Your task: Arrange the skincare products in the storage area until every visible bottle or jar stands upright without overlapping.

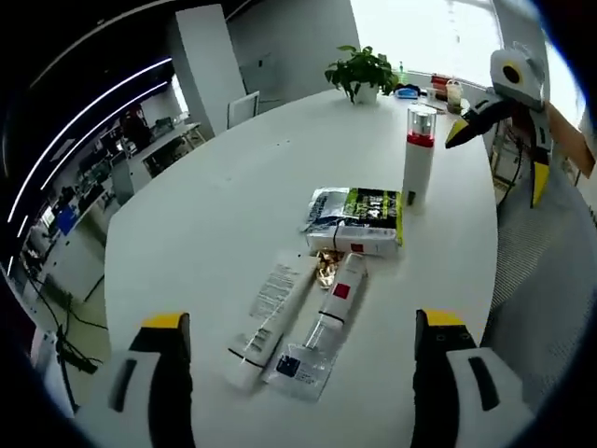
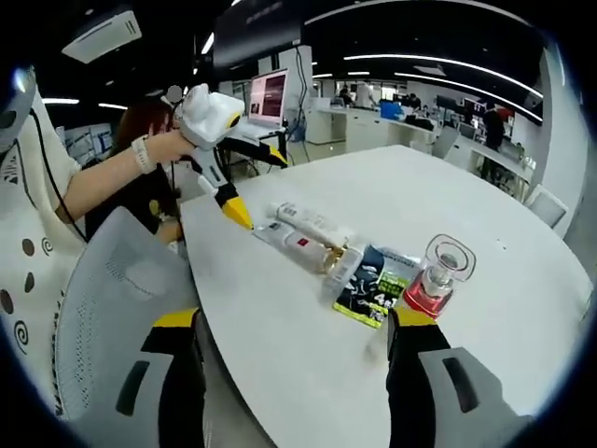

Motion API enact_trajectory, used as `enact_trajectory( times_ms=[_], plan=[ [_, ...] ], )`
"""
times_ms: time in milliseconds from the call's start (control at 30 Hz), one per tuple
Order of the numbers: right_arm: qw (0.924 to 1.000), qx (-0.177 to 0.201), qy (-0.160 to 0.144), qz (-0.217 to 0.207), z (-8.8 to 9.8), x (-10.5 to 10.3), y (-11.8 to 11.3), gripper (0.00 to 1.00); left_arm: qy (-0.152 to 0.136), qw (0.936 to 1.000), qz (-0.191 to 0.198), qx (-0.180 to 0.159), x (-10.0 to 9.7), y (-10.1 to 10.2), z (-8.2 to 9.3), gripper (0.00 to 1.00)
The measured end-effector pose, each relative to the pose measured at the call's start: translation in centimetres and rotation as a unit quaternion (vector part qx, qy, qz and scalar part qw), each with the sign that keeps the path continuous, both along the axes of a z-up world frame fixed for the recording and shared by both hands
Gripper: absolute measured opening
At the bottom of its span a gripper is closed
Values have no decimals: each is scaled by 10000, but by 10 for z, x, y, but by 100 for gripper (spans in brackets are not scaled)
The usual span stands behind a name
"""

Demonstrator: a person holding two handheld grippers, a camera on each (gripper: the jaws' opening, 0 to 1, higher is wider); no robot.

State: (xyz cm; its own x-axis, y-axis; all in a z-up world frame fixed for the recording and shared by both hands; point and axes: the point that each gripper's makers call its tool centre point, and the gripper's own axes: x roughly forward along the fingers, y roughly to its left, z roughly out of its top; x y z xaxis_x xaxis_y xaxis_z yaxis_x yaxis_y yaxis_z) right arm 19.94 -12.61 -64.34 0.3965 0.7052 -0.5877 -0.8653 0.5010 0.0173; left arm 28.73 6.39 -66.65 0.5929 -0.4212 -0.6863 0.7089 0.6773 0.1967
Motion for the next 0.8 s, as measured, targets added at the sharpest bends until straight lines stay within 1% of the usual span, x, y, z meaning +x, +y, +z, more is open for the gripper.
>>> enact_trajectory(
  times_ms=[33,67,133,233,300,333,400,467,500,600,633,700,800],
  plan=[
    [10000,5,21,-24,-1,0,0,78,-1,10000,-27,17,3,2,-1,89],
    [10000,25,38,-27,-2,-1,0,78,22,9999,-148,44,5,0,-2,85],
    [10000,58,64,-10,-3,-2,1,77,24,9997,-211,72,11,0,-4,80],
    [9999,71,74,-27,-3,-2,2,75,25,9994,-264,229,21,-1,-7,74],
    [9999,109,96,-10,-3,-4,3,73,94,9988,-322,349,22,-4,-10,63],
    [9998,153,99,-21,-2,-4,4,74,102,9987,-334,379,23,-5,-11,61],
    [9998,157,119,-12,-2,-5,4,73,94,9983,-358,450,29,-4,-13,61],
    [9997,199,128,-36,-1,-5,4,73,112,9970,-453,623,35,-1,-19,57],
    [9996,232,141,-49,-1,-5,5,73,165,9962,-495,696,38,0,-22,55],
    [9992,348,168,-134,-2,-2,5,73,192,9950,-515,835,44,1,-28,55],
    [9990,356,246,-136,-3,-4,5,73,164,9942,-546,910,44,0,-28,53],
    [9990,348,224,-138,-4,-3,5,72,262,9919,-633,1068,46,1,-34,51],
    [9992,303,207,-146,-5,-3,3,72,303,9907,-671,1140,51,2,-39,48]
  ],
)
